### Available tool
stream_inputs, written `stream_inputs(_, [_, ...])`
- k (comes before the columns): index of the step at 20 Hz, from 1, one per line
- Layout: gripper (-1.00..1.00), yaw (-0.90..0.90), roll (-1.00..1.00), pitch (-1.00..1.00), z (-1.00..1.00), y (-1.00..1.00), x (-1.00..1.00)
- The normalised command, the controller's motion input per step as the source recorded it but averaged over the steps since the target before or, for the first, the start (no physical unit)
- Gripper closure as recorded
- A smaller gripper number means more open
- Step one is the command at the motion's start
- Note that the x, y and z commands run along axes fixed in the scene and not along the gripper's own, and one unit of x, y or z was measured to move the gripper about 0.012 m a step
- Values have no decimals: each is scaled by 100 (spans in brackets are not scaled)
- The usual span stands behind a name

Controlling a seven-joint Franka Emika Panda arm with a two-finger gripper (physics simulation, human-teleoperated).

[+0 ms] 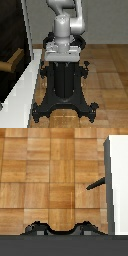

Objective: Open the door by pressing down and pulling on the handle.

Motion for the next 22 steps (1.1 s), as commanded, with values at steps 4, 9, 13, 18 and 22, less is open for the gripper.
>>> stream_inputs(4, [-100,0,0,0,0,0,0])
stream_inputs(9, [-100,0,0,0,0,0,0])
stream_inputs(13, [-100,0,0,0,75,0,0])
stream_inputs(18, [-100,0,0,0,80,0,0])
stream_inputs(22, [-100,0,0,0,75,0,0])
